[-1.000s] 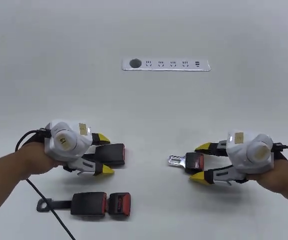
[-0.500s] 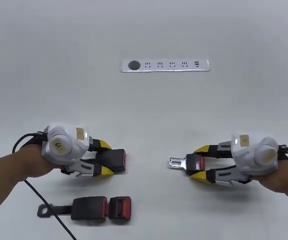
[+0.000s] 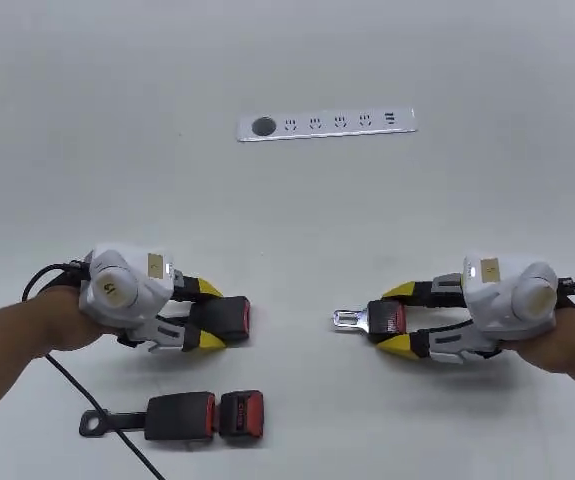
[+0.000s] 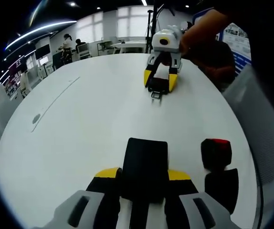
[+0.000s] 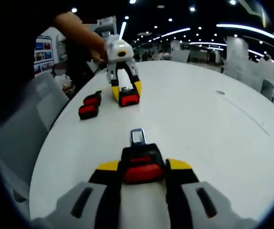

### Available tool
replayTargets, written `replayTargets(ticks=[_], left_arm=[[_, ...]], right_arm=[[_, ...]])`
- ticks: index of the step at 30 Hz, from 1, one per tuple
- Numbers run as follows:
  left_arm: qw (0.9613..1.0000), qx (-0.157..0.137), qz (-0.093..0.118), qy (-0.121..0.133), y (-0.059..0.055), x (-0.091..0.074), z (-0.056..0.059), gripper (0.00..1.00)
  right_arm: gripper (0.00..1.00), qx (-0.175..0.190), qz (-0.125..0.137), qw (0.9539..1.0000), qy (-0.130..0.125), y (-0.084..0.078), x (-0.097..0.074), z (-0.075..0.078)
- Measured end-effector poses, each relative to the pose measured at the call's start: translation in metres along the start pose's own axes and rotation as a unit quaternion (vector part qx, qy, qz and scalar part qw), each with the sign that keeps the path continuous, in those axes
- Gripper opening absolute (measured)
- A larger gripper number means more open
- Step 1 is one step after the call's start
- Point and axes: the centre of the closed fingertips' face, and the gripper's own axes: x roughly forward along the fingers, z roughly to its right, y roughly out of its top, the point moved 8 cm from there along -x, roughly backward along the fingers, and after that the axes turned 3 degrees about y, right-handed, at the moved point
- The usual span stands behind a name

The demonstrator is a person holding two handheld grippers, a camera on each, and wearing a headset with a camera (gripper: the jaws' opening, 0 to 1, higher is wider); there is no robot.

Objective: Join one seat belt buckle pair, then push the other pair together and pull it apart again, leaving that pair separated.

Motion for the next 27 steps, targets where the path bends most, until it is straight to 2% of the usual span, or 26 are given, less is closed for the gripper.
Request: replayTargets(ticks=[17, 27], left_arm=[[1.0000, 0.005, -0.004, -0.002, 0.002, -0.003, 0.004, 0.36], [1.0000, 0.007, -0.004, -0.003, 0.002, -0.003, 0.006, 0.36]], right_arm=[[0.36, -0.007, 0.008, 0.9998, 0.018, 0.022, 0.031, 0.001], [0.36, -0.009, 0.019, 0.9992, 0.033, 0.044, 0.062, 0.000]])
